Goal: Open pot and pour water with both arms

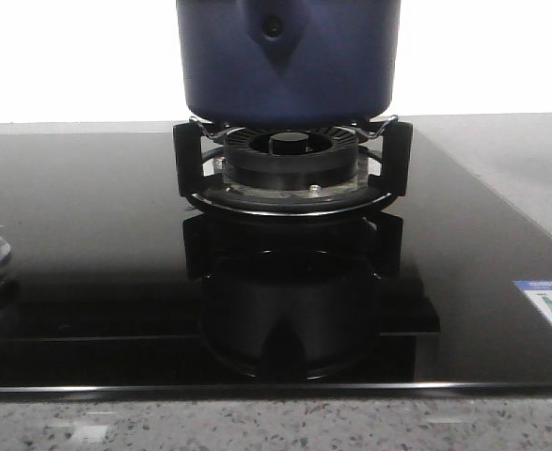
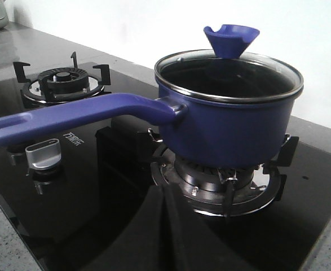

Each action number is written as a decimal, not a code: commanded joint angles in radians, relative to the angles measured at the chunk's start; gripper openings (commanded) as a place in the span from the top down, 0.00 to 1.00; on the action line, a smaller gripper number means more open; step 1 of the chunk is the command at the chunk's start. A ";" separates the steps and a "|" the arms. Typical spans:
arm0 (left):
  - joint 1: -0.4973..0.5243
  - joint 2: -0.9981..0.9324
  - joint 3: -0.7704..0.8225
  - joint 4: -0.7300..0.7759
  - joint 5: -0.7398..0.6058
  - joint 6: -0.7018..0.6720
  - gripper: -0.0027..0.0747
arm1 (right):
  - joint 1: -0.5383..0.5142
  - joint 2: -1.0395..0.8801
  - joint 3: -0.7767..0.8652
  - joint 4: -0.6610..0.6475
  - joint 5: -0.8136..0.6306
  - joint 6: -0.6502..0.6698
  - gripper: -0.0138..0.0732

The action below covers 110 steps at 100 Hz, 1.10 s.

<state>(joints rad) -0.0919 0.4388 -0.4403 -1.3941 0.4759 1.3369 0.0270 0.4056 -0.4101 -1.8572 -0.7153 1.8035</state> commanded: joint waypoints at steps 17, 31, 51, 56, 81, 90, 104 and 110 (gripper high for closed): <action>-0.001 -0.004 -0.020 -0.060 -0.019 -0.009 0.99 | 0.002 0.004 -0.026 -0.023 0.022 -0.002 0.92; -0.001 -0.004 -0.020 -0.060 -0.019 -0.009 0.99 | 0.002 0.004 -0.026 -0.023 0.022 -0.002 0.92; -0.001 -0.004 -0.020 -0.050 -0.019 -0.009 0.99 | 0.002 0.004 -0.026 -0.023 0.022 -0.002 0.92; -0.001 -0.004 -0.020 -0.048 -0.023 -0.009 0.99 | 0.002 0.004 -0.026 -0.023 0.022 -0.002 0.92; -0.001 -0.004 -0.020 -0.023 -0.162 0.003 0.99 | 0.002 0.004 -0.026 -0.023 0.024 -0.002 0.92; -0.001 -0.004 -0.020 0.181 -0.223 -0.157 0.99 | 0.002 0.004 -0.026 -0.023 0.024 -0.002 0.92; -0.001 -0.004 -0.018 0.877 -0.265 -0.827 0.99 | 0.002 0.004 -0.026 -0.023 0.024 -0.002 0.92; -0.001 -0.014 -0.003 1.161 -0.265 -1.068 0.99 | 0.002 0.004 -0.026 -0.023 0.024 -0.002 0.92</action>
<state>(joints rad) -0.0919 0.4299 -0.4312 -0.6220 0.2686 0.6448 0.0270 0.4056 -0.4101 -1.8572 -0.7174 1.8035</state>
